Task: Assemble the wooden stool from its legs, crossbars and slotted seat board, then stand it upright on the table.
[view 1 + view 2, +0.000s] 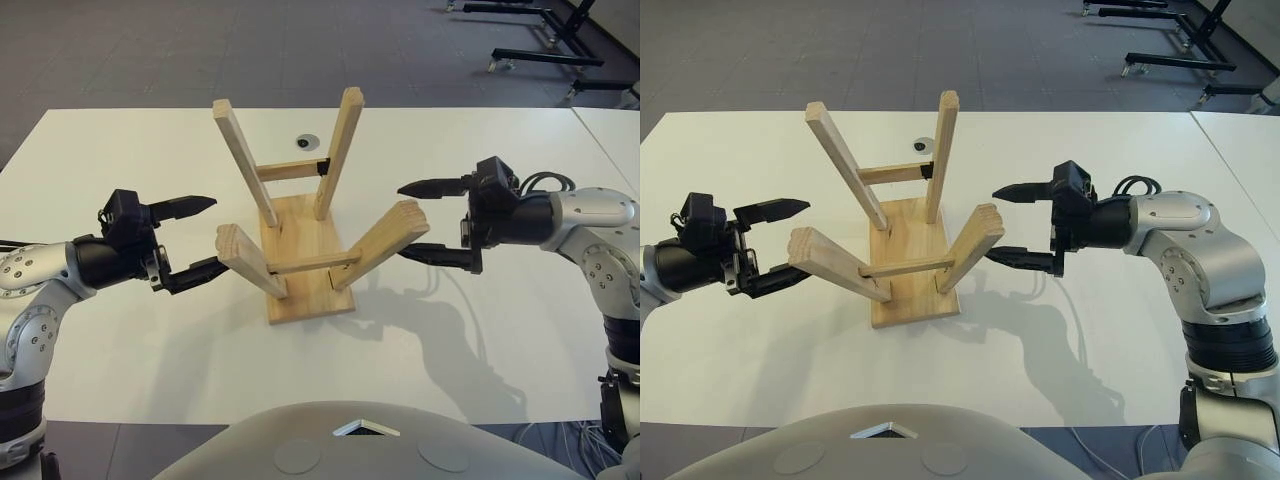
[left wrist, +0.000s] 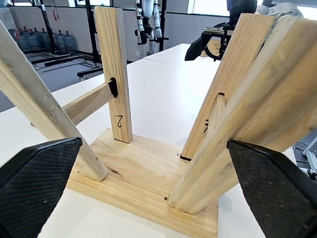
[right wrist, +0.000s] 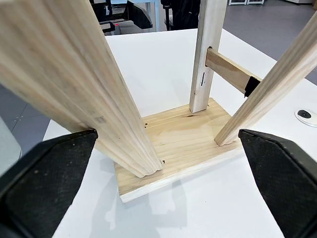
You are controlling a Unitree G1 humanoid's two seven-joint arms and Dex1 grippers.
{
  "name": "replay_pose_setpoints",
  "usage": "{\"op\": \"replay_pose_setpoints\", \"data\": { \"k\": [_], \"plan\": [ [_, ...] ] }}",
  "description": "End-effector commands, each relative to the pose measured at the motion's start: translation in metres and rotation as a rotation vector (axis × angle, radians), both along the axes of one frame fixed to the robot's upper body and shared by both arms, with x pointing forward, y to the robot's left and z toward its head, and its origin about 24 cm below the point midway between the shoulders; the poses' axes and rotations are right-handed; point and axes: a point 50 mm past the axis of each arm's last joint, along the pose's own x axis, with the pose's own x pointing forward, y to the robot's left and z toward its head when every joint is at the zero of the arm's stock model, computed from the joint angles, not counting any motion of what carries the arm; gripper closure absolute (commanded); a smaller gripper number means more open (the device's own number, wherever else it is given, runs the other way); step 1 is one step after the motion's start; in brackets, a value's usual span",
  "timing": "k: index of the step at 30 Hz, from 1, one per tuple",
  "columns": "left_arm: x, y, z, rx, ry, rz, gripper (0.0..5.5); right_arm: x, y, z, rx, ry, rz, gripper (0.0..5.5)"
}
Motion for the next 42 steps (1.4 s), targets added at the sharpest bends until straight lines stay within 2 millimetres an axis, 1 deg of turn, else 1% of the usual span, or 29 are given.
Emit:
{"op": "replay_pose_setpoints", "data": {
  "k": [1,4,6,7,9,10,12,14,15,17,18,19,20,21,22,24,27,30,31,33,34,35,36,37,38,39,40,41,42],
  "plan": [
    [-0.004,0.007,0.009,0.004,-0.052,0.03,0.1,0.005,-0.016,0.006,-0.053,-0.036,-0.038,0.24],
    [-0.004,0.008,0.011,0.004,-0.072,0.044,0.1,0.008,-0.024,0.008,-0.06,-0.054,-0.057,0.24],
    [-0.001,0.01,0.017,-0.008,-0.12,0.08,0.1,0.008,-0.029,0.014,-0.015,-0.061,-0.058,0.24],
    [0.003,0.013,0.025,-0.036,-0.171,0.125,0.1,0.008,-0.029,0.024,0.048,-0.071,-0.055,0.24],
    [0.008,0.016,0.044,-0.114,-0.289,0.206,0.1,0.007,-0.027,0.049,0.212,-0.106,-0.035,0.24],
    [0.009,0.017,0.055,-0.162,-0.342,0.241,0.1,0.004,-0.025,0.066,0.322,-0.126,-0.009,0.24],
    [0.009,0.015,0.075,-0.229,-0.426,0.282,0.1,-0.002,-0.018,0.098,0.515,-0.183,0.055,0.24],
    [0.008,0.01,0.091,-0.303,-0.464,0.286,0.1,-0.005,-0.005,0.118,0.638,-0.227,0.097,0.24],
    [0.008,0.006,0.097,-0.345,-0.469,0.275,0.1,-0.005,0.003,0.122,0.667,-0.235,0.105,0.24],
    [0.007,-0.012,0.108,-0.452,-0.456,0.213,0.1,-0.007,0.028,0.121,0.694,-0.206,0.146,0.24],
    [0.007,-0.026,0.107,-0.497,-0.421,0.151,0.1,-0.01,0.04,0.114,0.662,-0.192,0.172,0.24],
    [0.011,-0.038,0.101,-0.541,-0.359,0.109,0.1,-0.013,0.049,0.108,0.623,-0.2,0.177,0.24],
    [0.015,-0.049,0.09,-0.537,-0.302,0.09,0.1,-0.016,0.054,0.105,0.602,-0.208,0.183,0.24],
    [0.013,-0.061,0.08,-0.513,-0.256,0.058,0.1,-0.017,0.056,0.107,0.599,-0.219,0.191,0.24],
    [0.009,-0.068,0.077,-0.509,-0.239,0.032,0.1,-0.017,0.055,0.111,0.612,-0.234,0.194,0.24],
    [0.001,-0.072,0.085,-0.528,-0.252,-0.006,0.1,-0.019,0.05,0.125,0.652,-0.269,0.203,0.24],
    [-0.012,-0.071,0.105,-0.556,-0.292,-0.063,0.1,-0.025,0.047,0.14,0.689,-0.303,0.216,0.24],
    [-0.023,-0.07,0.121,-0.582,-0.305,-0.112,0.1,-0.031,0.048,0.146,0.709,-0.3,0.23,0.24],
    [-0.024,-0.071,0.123,-0.588,-0.289,-0.126,0.1,-0.032,0.05,0.144,0.707,-0.286,0.234,0.24],
    [-0.023,-0.074,0.116,-0.594,-0.208,-0.143,0.1,-0.033,0.053,0.138,0.718,-0.242,0.233,0.24],
    [-0.02,-0.075,0.103,-0.606,-0.118,-0.159,0.1,-0.034,0.056,0.132,0.73,-0.202,0.234,0.24],
    [-0.017,-0.077,0.077,-0.598,0.011,-0.151,0.1,-0.032,0.061,0.115,0.716,-0.127,0.234,0.24],
    [-0.021,-0.083,0.048,-0.564,0.136,-0.15,0.1,-0.025,0.068,0.086,0.669,-0.002,0.209,0.24],
    [-0.026,-0.088,0.022,-0.537,0.242,-0.14,0.1,-0.023,0.074,0.053,0.574,0.088,0.179,0.24],
    [-0.029,-0.091,-0.001,-0.533,0.339,-0.112,0.1,-0.022,0.078,0.008,0.399,0.149,0.137,0.24],
    [-0.031,-0.093,-0.019,-0.525,0.407,-0.09,0.1,-0.03,0.077,-0.025,0.268,0.205,0.14,0.24],
    [-0.033,-0.095,-0.034,-0.499,0.447,-0.073,0.1,-0.037,0.075,-0.043,0.202,0.234,0.152,0.24],
    [-0.034,-0.095,-0.045,-0.488,0.48,-0.055,0.1,-0.038,0.076,-0.045,0.209,0.233,0.149,0.24],
    [-0.034,-0.095,-0.051,-0.486,0.488,-0.046,0.1,-0.034,0.077,-0.035,0.264,0.208,0.149,0.24]
  ]
}}
